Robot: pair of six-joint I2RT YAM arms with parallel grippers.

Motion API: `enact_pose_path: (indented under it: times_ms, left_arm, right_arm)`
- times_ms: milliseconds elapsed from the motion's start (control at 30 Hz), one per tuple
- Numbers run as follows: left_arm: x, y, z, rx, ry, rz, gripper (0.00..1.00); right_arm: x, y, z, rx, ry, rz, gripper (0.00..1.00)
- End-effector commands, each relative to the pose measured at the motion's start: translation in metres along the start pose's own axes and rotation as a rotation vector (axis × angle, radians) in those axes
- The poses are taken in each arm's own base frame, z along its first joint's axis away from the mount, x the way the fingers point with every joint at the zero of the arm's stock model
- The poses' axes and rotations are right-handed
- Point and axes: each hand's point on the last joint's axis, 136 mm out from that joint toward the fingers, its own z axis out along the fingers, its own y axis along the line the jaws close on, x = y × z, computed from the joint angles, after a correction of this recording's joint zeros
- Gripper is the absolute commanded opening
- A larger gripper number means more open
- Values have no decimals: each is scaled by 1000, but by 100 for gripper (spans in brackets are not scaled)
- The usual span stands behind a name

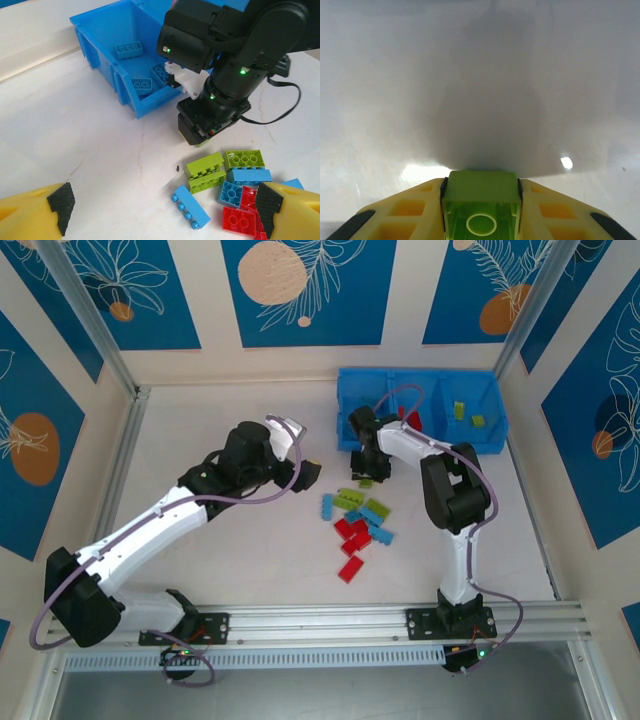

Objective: Sort the legos into containers by color

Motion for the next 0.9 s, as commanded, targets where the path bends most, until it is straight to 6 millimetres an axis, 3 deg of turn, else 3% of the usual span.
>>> enact_pose_path:
  times_ms: [0,167,267,367,467,567,767,800,867]
  left_arm:
    - [-26,-1,-5,10,-68,26,94]
    - [-30,-3,-3,19,-79,23,95]
    - [-33,-7,0,41,-89,7,95]
    - [-34,-8,4,51,-94,-12,95]
    - [-34,-9,6,55,-91,-24,95]
    - [-32,-7,5,46,-81,-37,95]
    - [-23,-5,7,32,-56,-94,96]
    - [-22,-4,7,27,-49,-99,96]
    - [-19,-2,6,11,-34,-115,96]
  right_arm:
    - [4,-10,-54,-41,-88,59,29]
    - [-8,-56,-125,-128,-269,244,29]
    - [-34,-107,-155,-154,-361,408,29]
    - [-71,-160,-170,-202,-409,573,29]
    - [-110,-200,-166,-239,-402,682,29]
    - [-149,-223,-152,-249,-368,725,28]
    - [-207,-260,-130,-260,-359,840,30]
    - [-213,-263,-127,-274,-359,857,33]
    - [-224,-268,-127,-304,-362,877,49]
